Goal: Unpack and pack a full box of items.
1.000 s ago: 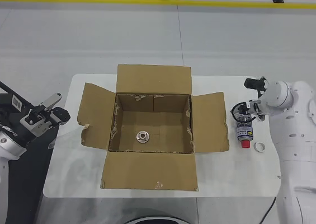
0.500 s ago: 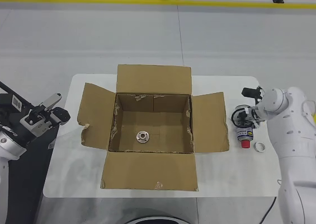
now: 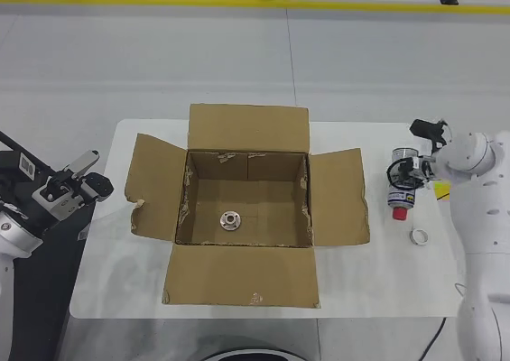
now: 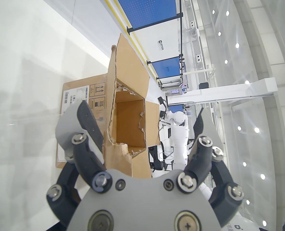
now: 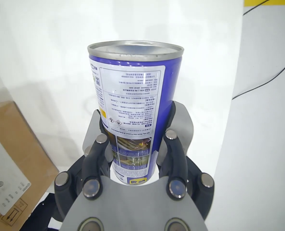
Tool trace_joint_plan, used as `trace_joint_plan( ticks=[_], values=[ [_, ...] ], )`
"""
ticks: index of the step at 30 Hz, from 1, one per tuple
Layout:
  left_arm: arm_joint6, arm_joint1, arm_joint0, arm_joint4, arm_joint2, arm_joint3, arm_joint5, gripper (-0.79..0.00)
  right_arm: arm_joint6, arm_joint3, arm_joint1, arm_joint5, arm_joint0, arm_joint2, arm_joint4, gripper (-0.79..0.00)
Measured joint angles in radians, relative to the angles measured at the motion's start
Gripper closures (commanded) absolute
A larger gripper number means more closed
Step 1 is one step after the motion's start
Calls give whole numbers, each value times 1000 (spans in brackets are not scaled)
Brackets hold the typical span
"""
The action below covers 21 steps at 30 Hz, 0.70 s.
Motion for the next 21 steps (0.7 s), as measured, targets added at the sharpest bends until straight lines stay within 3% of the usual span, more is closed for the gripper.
trace_joint_plan(
  ticks=[10, 15, 21],
  values=[
    [0, 0, 0, 0, 0, 0, 0, -785, 49, -765, 28, 127, -240, 168, 153, 0],
    [0, 0, 0, 0, 0, 0, 0, -785, -12, -939, 22, 142, -242, 112, 249, 0],
    [0, 0, 0, 0, 0, 0, 0, -785, -80, -999, 7, 120, -180, -83, 305, 0]
  ],
)
